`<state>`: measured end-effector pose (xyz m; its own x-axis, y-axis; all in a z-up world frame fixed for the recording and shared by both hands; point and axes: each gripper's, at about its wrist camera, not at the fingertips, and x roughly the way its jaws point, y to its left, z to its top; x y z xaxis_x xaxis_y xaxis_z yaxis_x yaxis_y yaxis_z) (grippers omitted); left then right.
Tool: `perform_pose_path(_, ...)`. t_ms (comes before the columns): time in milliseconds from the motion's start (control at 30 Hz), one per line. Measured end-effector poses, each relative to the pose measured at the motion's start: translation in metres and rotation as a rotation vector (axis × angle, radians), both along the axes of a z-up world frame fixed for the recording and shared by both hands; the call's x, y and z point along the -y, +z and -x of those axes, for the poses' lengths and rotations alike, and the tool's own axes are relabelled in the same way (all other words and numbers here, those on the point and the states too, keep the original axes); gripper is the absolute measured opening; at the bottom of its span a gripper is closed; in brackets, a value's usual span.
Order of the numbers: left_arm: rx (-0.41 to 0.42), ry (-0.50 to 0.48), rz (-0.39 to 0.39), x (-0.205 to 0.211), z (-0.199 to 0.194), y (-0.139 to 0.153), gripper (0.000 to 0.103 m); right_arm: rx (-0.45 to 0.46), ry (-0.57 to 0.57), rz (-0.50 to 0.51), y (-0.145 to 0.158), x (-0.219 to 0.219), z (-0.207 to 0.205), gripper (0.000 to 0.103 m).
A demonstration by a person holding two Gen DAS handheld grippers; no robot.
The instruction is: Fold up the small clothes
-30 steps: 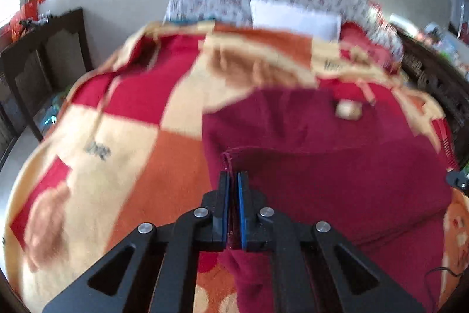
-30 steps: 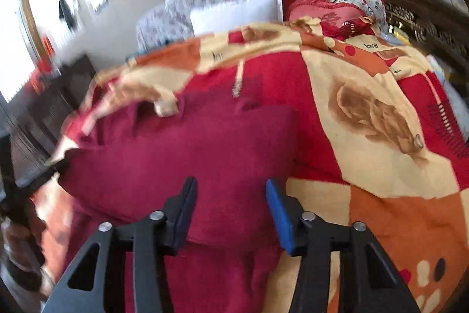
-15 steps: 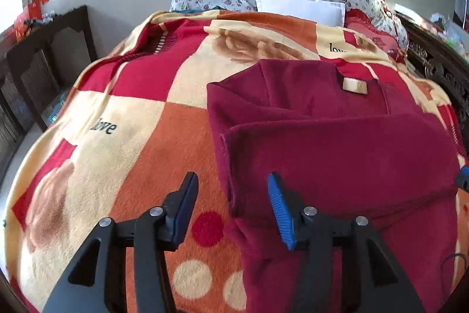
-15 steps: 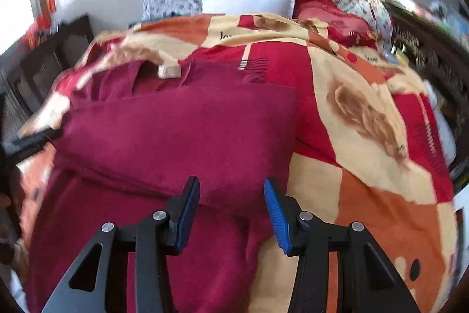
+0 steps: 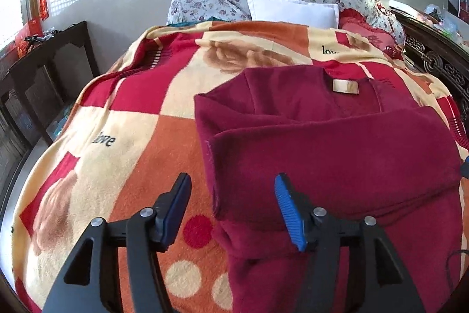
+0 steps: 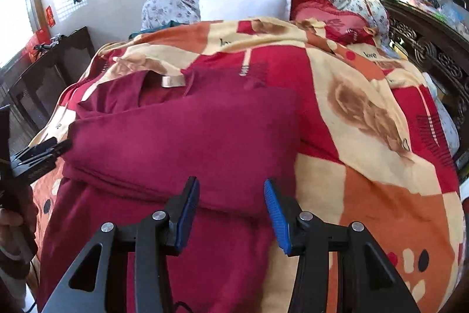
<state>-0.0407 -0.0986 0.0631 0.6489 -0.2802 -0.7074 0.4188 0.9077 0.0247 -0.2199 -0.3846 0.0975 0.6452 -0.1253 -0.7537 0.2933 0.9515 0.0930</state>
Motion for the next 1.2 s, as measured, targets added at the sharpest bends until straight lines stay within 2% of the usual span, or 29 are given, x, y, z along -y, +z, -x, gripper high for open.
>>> perform_pose_path(200,-0.071,0.017,0.002,0.006,-0.021,-0.018,0.059,-0.066,-0.018,-0.004,-0.022,0.008,-0.026,0.05)
perform_pose_path(333,-0.073,0.033,-0.003,0.005,-0.024,-0.021,0.067,-0.082,-0.012,-0.005,-0.023,0.009,-0.03,0.051)
perform_pose_path(433,-0.099,0.034,0.015,0.0,-0.02,-0.018,0.067,-0.051,-0.01,-0.048,-0.011,0.008,-0.015,0.051)
perform_pose_path(533,-0.108,0.033,0.027,-0.009,-0.009,-0.012,0.073,-0.021,-0.004,-0.076,0.003,0.005,0.011,0.052)
perform_pose_path(600,-0.101,0.035,0.043,-0.016,0.001,-0.007,0.074,-0.02,-0.004,-0.082,0.008,0.003,0.023,0.056)
perform_pose_path(700,-0.097,0.028,0.048,-0.021,0.016,-0.002,0.076,-0.021,-0.011,-0.08,0.011,-0.002,0.038,0.057)
perform_pose_path(867,-0.091,0.011,0.028,-0.025,0.038,0.002,0.076,-0.032,-0.008,-0.112,0.006,-0.012,0.052,0.057)
perform_pose_path(1000,-0.089,0.004,0.019,-0.032,0.057,0.001,0.076,-0.066,0.008,-0.127,-0.005,-0.025,0.064,0.062)
perform_pose_path(1200,-0.128,-0.004,0.01,-0.044,0.076,-0.008,0.077,-0.115,0.051,-0.169,-0.017,-0.034,0.088,0.063)
